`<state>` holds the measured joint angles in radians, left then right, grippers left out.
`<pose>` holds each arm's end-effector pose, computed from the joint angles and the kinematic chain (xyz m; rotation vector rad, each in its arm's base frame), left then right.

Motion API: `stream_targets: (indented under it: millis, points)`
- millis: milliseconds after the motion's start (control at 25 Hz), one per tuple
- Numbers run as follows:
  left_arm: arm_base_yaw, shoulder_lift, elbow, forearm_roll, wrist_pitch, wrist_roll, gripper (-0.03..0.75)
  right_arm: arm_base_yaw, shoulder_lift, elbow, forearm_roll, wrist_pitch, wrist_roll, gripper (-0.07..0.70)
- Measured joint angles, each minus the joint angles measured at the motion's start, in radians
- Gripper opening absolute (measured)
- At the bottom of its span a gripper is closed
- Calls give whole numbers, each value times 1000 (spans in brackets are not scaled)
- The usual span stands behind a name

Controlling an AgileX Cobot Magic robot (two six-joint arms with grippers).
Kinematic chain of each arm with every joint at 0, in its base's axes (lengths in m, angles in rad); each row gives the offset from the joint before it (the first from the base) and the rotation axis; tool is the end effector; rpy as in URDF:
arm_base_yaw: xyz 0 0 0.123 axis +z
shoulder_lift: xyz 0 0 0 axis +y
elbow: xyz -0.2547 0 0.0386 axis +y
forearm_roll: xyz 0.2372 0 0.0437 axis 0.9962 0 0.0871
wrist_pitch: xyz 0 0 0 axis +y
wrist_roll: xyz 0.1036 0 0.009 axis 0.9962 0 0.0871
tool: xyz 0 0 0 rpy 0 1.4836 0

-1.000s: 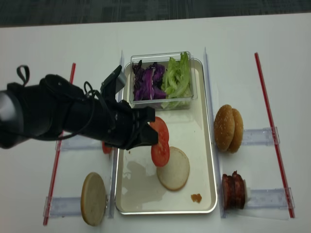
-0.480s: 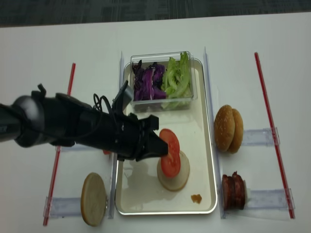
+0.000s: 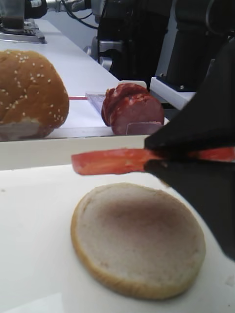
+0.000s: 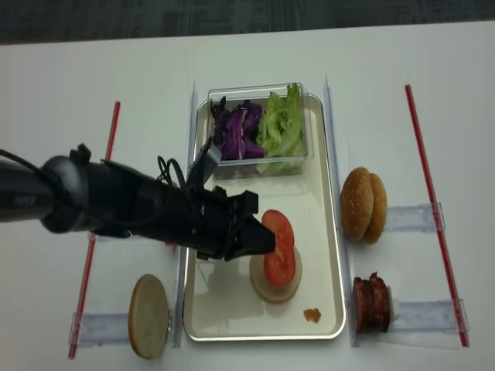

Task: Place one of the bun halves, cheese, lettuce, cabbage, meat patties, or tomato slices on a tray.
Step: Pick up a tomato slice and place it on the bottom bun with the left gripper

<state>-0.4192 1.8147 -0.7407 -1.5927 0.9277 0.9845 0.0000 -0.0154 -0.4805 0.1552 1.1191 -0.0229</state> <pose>0.2276 -0.1926 0.1222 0.1476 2.6709 -1.5623 0.0213 0.0145 0.2568 -0.0364 2.1008 0.1739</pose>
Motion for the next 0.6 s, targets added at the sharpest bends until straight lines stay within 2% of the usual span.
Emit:
stream_targets:
  millis: [120,400,600]
  points:
    - [0,31,0,-1,16,10,39,0,0,0,0,0,0,454]
    - [-1,39,0,-2,15,54,39,0,0,0,0,0,0,454]
    - [-1,39,0,4,-7,61,38,0,0,0,0,0,0,454]
